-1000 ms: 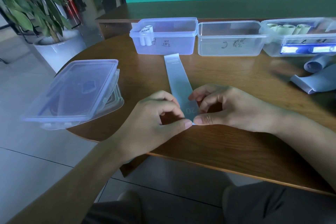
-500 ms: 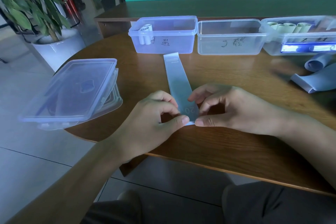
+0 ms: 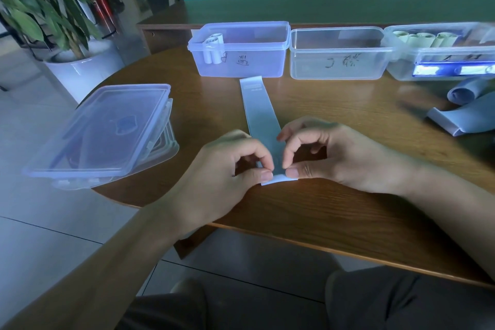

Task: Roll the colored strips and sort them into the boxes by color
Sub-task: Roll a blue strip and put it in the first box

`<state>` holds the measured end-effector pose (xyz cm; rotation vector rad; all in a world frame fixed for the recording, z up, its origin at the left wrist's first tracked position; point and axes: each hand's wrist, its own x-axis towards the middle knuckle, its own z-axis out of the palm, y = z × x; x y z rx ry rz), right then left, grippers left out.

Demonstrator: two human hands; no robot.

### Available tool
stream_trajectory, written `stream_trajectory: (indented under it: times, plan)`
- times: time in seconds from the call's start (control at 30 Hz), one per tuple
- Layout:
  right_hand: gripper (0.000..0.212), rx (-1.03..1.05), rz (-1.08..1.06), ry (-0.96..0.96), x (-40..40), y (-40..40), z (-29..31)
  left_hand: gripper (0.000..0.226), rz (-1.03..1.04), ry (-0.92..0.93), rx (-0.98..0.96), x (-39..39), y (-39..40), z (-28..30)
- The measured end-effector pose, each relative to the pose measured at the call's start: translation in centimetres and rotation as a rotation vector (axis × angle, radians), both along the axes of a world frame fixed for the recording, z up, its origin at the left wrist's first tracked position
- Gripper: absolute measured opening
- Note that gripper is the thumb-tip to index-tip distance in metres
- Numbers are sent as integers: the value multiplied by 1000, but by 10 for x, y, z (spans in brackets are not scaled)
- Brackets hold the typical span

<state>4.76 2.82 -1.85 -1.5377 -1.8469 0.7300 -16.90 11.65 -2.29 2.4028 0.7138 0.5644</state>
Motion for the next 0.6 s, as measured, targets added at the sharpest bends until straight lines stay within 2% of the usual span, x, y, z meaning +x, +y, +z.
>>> stream_trajectory:
  times: [0.2, 0.4, 0.6]
  plan:
    - [11, 50, 84, -122, 4, -4, -4, 13, -88, 28, 81, -1, 3, -3]
    - [18, 70, 53, -108, 1, -4, -4, 10, -93, 13, 130, -4, 2, 0]
    - [12, 79, 12, -88, 0, 0, -7, 12, -58, 1, 129, -3, 5, 1]
